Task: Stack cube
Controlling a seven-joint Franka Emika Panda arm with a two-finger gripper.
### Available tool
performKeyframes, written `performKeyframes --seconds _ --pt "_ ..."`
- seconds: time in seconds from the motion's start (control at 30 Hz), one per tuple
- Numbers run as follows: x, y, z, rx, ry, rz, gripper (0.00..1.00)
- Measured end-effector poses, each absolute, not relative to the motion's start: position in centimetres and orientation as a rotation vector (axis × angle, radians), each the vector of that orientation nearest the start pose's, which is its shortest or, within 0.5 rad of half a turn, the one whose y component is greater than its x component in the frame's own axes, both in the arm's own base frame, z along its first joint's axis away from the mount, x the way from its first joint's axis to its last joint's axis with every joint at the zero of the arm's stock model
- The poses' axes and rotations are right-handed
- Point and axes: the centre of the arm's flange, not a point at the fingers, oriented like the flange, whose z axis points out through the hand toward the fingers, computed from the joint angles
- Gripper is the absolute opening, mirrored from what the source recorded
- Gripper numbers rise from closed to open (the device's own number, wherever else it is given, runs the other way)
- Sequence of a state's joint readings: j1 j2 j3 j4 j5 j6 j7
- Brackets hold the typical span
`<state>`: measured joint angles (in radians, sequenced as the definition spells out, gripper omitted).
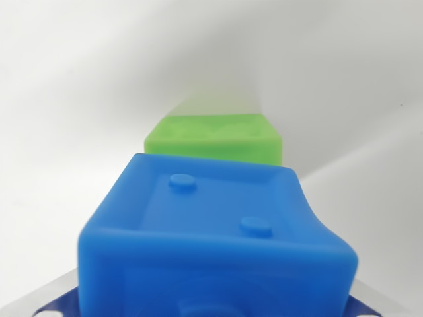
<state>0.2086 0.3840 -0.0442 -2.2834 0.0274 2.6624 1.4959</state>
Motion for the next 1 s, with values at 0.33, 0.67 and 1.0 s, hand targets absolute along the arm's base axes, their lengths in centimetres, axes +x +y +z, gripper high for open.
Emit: performKeyframes --seconds 0.33,0.67,1.0 --pt "52.4 8.5 17.3 -2.455 1.97 -0.001 0.0" --pt "52.4 8.5 16.9 -2.456 1.97 0.001 1.0" --pt "52.4 8.5 16.9 -2.456 1.969 0.0 1.0"
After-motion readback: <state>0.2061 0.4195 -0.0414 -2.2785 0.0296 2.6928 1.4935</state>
